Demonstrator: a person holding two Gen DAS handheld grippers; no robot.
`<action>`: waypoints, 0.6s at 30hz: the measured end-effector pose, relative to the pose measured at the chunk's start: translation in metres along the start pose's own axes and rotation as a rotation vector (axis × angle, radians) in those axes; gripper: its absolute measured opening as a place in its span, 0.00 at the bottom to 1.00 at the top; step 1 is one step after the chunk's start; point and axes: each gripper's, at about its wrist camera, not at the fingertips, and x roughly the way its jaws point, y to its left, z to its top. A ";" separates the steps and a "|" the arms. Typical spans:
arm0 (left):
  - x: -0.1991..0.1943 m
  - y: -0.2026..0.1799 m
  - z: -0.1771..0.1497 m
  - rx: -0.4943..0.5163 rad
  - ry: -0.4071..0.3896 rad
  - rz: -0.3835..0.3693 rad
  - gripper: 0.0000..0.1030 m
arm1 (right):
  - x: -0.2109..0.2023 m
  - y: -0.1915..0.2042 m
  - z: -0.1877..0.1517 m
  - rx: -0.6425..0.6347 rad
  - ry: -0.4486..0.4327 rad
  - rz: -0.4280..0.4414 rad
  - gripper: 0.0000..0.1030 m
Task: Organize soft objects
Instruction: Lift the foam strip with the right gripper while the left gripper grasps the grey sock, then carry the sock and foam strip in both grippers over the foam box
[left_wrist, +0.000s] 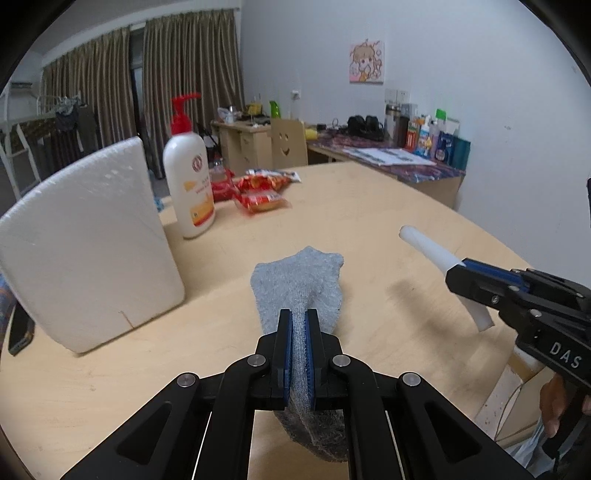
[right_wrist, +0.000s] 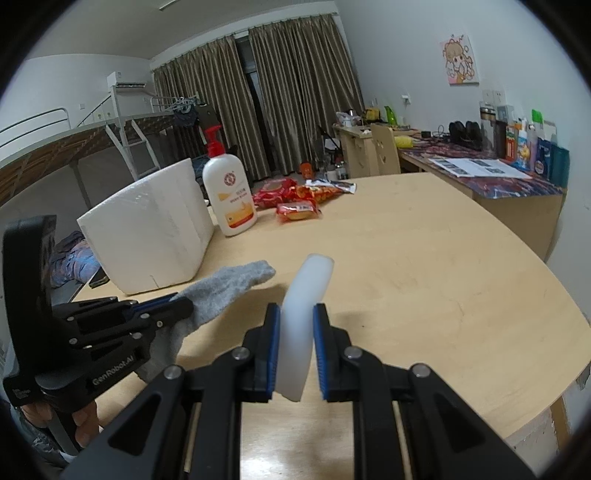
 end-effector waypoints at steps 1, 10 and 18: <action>-0.005 0.000 0.000 -0.001 -0.010 0.002 0.06 | -0.002 0.003 0.001 -0.006 -0.005 0.003 0.20; -0.044 0.006 -0.004 -0.009 -0.080 0.020 0.06 | -0.017 0.025 0.004 -0.043 -0.040 0.017 0.20; -0.080 0.017 -0.010 -0.034 -0.147 0.056 0.07 | -0.029 0.047 0.006 -0.080 -0.071 0.044 0.20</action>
